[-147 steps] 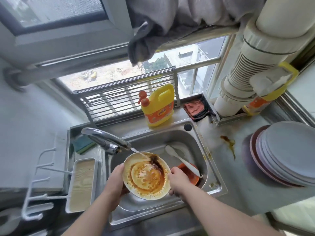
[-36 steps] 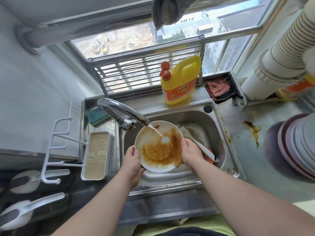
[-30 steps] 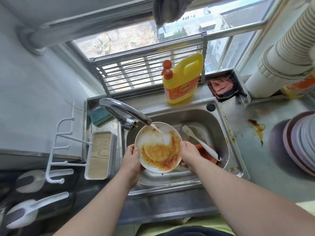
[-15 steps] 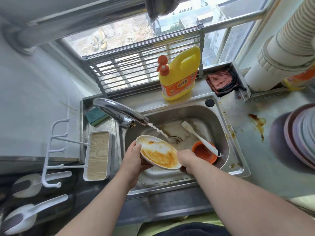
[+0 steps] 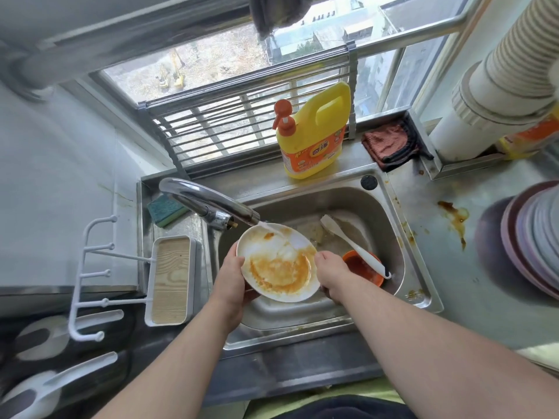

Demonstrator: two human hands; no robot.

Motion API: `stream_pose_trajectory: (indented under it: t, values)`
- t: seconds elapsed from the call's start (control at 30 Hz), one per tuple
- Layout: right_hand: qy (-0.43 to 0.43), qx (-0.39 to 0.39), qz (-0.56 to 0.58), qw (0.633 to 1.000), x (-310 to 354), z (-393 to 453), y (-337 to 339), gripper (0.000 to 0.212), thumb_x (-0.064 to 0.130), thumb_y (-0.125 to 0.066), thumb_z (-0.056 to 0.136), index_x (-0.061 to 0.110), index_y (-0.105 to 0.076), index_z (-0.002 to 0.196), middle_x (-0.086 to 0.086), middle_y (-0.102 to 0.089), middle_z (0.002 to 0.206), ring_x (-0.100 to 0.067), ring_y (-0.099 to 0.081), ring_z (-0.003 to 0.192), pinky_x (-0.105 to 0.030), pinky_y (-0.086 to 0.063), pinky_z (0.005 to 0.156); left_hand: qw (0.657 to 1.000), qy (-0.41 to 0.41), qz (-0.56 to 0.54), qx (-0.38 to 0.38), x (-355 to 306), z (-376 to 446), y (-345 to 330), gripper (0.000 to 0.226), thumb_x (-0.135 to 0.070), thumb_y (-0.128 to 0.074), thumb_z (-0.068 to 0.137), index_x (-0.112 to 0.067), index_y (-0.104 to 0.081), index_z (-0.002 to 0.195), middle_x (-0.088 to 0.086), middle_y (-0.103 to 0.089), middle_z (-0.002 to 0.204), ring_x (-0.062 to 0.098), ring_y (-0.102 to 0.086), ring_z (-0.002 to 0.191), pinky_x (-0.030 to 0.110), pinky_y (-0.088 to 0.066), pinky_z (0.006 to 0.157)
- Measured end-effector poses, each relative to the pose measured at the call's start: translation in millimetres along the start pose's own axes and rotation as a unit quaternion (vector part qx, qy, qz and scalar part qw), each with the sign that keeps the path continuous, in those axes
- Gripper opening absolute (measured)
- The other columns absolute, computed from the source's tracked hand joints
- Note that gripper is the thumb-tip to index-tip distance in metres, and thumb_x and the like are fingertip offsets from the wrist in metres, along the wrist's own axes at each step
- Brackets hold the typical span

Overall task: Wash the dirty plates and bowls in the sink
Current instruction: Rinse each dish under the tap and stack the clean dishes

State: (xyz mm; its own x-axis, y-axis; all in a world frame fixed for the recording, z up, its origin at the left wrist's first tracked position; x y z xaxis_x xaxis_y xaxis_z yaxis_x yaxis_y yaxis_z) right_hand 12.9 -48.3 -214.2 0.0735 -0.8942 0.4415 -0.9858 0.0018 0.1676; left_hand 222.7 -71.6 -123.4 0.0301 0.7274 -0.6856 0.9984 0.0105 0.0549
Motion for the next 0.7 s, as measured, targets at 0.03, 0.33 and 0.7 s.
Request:
stream_pose_trajectory:
  t: [0.03,0.33,0.7]
  values:
    - [0.008,0.002,-0.001,1.0,2.9,-0.7,-2.0,0.035,0.031,-0.028,0.112,0.021,-0.061,0.106,-0.007,-0.059,0.09,-0.018,-0.044,0.065,-0.031,-0.037,0.054,1.0,-0.01,0.004,-0.002,-2.9,-1.7,0.9,0.042,-0.032,-0.032,0.105,-0.05,-0.066,0.12,0.004,-0.077,0.115,0.03,-0.073,0.103,0.045,-0.06,0.08]
    - [0.017,0.042,0.057,0.997,17.6,-1.3,-23.8,0.04,0.032,-0.034,0.114,0.029,-0.05,0.15,-0.004,-0.068,0.119,-0.016,-0.049,0.064,-0.024,-0.043,0.049,0.998,-0.059,-0.015,-0.029,-6.5,2.4,17.2,0.055,-0.023,-0.032,0.101,-0.063,-0.068,0.114,-0.001,-0.075,0.121,0.023,-0.071,0.113,0.041,-0.057,0.084]
    - [0.177,-0.075,-0.232,0.954,52.5,-19.2,2.8,0.045,0.06,-0.028,0.109,0.029,-0.057,0.096,0.002,-0.065,0.092,-0.023,-0.071,0.075,-0.047,-0.065,0.072,0.949,0.128,-0.273,-0.096,41.2,20.7,14.9,0.082,-0.079,-0.019,0.1,-0.023,-0.069,0.134,0.015,-0.074,0.127,0.039,-0.066,0.121,0.051,-0.056,0.093]
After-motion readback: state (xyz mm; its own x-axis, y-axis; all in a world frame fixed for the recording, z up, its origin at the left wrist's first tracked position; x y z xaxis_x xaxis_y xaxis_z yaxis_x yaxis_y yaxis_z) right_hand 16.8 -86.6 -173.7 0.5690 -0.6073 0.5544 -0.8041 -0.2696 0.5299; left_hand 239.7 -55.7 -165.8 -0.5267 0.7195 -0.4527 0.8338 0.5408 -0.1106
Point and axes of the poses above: each hand's wrist, its own z-axis towards the middle knuckle, its own y-axis out of the back of the hand, x = y × z, the point moved 6 cm from there along z, towards the middle knuckle
